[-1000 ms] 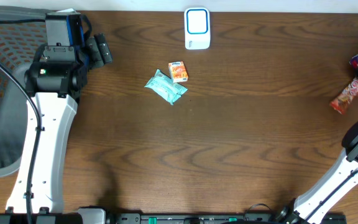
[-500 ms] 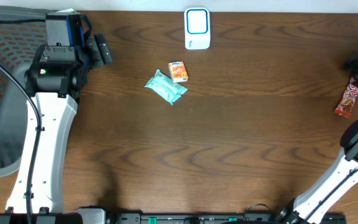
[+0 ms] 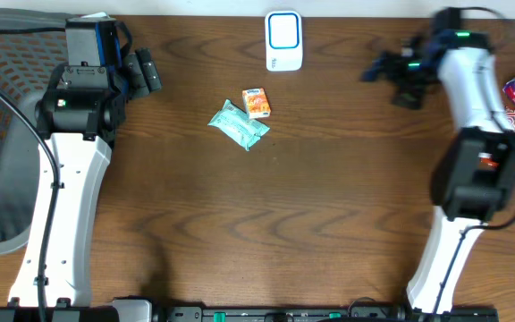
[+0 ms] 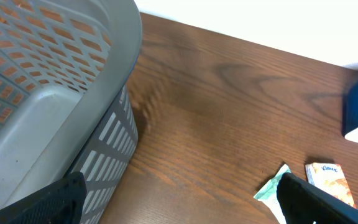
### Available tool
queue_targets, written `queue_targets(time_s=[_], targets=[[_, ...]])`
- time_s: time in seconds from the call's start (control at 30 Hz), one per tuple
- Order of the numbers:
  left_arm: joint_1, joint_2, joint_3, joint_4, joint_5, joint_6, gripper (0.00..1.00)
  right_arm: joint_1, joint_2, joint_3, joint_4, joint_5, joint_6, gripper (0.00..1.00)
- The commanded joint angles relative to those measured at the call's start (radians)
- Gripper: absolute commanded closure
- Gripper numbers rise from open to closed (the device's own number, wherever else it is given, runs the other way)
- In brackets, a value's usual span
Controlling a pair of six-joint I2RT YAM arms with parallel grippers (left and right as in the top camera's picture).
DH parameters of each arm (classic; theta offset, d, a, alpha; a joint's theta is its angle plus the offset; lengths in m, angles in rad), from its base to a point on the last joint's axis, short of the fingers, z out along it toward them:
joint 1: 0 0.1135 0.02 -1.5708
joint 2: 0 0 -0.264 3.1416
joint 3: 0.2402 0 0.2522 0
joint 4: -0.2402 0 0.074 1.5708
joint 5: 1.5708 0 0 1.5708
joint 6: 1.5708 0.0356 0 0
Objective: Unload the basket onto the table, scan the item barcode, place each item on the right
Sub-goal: 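Move the right gripper back to the orange Kleenex pack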
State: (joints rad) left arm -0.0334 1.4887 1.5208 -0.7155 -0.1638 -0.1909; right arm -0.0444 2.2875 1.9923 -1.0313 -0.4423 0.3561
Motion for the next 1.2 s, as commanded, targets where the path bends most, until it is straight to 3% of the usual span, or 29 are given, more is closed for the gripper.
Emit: queue_targets(time_s=[0.0, 0.1, 0.27, 0.4, 0.57, 0.93, 1.17], targets=[[0.005, 0.008, 0.002, -0.003, -0.013, -0.013, 0.02, 0.114, -0.035, -0.040, 0.059, -0.019, -0.005, 0.01], [0.005, 0.008, 0.002, -0.003, -0.013, -0.013, 0.02, 0.192, -0.035, -0.045, 0.149, -0.007, 0.025, 0.01], [0.005, 0.008, 0.002, -0.003, -0.013, -0.013, 0.02, 0.307, -0.028, -0.045, 0.284, 0.080, 0.246, 0.01], [0.005, 0.008, 0.002, -0.003, -0.013, -0.013, 0.02, 0.369, -0.003, -0.046, 0.331, 0.151, 0.277, 0.03], [0.005, 0.008, 0.002, -0.003, -0.013, -0.013, 0.02, 0.422, 0.047, -0.046, 0.375, 0.145, 0.354, 0.15], [0.005, 0.008, 0.002, -0.003, -0.013, -0.013, 0.02, 0.450, 0.151, -0.046, 0.392, 0.070, 0.351, 0.22], [0.005, 0.008, 0.002, -0.003, -0.013, -0.013, 0.02, 0.442, 0.122, -0.043, 0.357, 0.108, 0.262, 0.28]])
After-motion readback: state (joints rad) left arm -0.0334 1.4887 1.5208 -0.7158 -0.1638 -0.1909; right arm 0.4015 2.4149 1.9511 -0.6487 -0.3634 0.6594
